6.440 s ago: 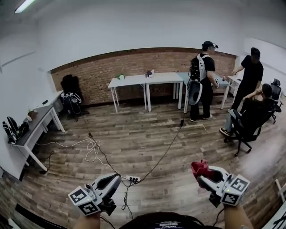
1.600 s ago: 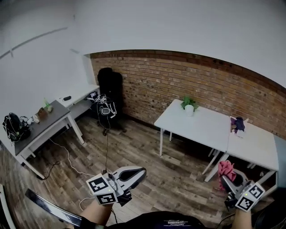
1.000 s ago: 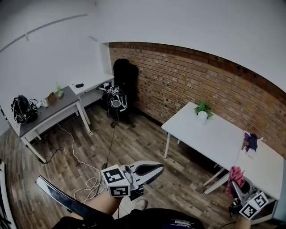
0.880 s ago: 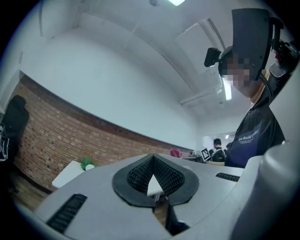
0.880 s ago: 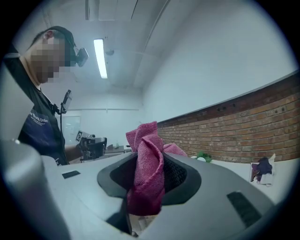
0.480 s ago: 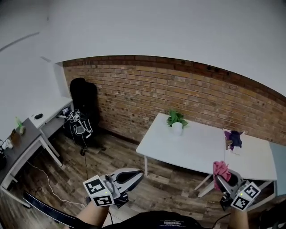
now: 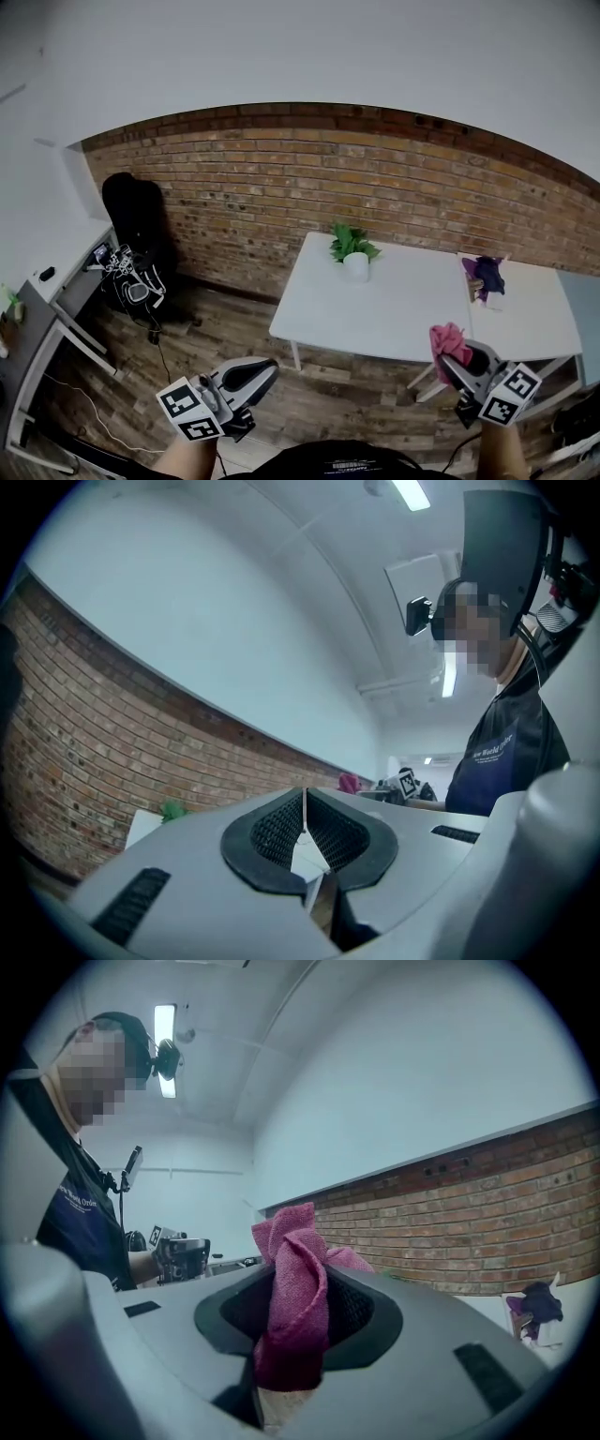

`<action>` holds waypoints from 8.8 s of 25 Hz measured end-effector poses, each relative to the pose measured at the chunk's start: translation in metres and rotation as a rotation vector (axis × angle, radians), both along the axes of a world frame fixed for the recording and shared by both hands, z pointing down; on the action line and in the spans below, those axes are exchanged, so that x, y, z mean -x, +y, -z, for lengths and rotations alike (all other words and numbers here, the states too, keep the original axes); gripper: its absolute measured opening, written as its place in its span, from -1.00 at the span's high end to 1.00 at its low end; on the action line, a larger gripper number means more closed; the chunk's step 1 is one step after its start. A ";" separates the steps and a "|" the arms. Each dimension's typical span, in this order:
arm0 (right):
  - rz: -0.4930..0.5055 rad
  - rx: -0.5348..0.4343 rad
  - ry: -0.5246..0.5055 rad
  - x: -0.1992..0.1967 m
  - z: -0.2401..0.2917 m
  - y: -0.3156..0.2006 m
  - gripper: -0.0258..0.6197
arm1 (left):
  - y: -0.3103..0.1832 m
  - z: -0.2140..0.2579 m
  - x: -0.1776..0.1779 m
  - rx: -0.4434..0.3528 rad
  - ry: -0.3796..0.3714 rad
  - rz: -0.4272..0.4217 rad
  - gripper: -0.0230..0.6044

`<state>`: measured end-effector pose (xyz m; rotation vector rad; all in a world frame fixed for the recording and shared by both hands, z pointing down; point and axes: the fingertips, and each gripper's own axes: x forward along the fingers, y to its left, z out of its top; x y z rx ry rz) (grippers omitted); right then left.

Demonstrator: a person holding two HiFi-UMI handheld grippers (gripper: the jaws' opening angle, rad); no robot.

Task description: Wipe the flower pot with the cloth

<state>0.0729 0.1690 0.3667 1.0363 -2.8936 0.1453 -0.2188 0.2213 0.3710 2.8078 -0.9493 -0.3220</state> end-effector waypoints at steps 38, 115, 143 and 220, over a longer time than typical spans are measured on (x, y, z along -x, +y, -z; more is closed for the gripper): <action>0.026 0.026 -0.037 -0.023 -0.012 -0.392 0.54 | -0.390 -0.030 -0.072 0.051 -0.091 -0.119 0.64; -0.004 0.294 0.009 -0.054 -0.147 -0.619 0.54 | -0.638 -0.413 -0.207 0.224 -1.452 -0.538 -0.92; -0.022 0.282 -0.007 -0.066 -0.140 -0.607 0.54 | -0.640 -0.425 -0.217 0.282 -1.331 -0.535 -0.96; 0.069 -0.680 1.084 0.143 0.063 -0.463 0.54 | -0.564 0.022 -0.196 -0.509 -1.047 -0.098 -0.91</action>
